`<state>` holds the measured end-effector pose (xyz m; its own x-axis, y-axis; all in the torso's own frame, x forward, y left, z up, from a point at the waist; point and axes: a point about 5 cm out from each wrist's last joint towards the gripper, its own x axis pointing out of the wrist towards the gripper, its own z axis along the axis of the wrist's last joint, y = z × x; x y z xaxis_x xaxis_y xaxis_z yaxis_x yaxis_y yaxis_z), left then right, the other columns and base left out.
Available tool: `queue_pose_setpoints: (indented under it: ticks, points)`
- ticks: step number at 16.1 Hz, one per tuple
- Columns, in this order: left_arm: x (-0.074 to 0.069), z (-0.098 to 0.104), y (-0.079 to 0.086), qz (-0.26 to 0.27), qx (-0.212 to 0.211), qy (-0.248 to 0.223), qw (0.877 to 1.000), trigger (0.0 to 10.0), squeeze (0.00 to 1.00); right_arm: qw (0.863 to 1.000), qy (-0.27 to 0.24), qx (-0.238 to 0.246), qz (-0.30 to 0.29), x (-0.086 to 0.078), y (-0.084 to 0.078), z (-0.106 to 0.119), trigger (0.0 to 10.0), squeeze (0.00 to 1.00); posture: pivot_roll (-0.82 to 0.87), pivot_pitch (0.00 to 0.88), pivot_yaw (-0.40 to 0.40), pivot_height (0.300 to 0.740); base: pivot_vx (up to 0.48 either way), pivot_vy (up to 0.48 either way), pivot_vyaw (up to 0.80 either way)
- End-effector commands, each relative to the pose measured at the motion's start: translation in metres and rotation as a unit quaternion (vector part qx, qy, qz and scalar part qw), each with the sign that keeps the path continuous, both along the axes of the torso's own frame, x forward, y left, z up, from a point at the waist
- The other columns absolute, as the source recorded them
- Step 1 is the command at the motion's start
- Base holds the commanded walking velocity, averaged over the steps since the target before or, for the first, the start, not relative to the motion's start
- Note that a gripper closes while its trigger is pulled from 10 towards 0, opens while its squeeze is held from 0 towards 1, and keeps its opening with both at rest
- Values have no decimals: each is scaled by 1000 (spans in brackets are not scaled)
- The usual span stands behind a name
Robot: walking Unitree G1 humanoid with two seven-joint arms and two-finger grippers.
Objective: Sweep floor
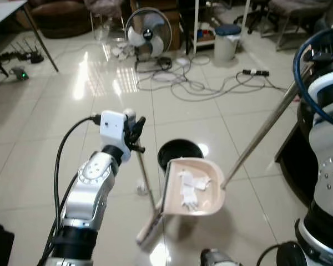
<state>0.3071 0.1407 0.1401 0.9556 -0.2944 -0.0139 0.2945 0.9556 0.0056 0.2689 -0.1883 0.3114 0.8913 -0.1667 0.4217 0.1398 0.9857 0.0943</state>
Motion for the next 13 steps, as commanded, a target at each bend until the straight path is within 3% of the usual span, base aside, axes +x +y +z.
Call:
queue_pose_setpoints:
  ticks: [1, 13]
  points:
    - [1, 9, 8, 17, 7, -24, 1000, 10000, 0, 1000, -21, -3, 14, -3, 4, 8, 10000, 0, -102, 70, 76, 740, 315, 0, 0]
    - [6, 14, 13, 27, 12, -37, 999, 10000, 0, 1000, -22, 3, 14, -1, 4, 7, 10000, 0, -92, 66, 77, 740, 373, 0, 0]
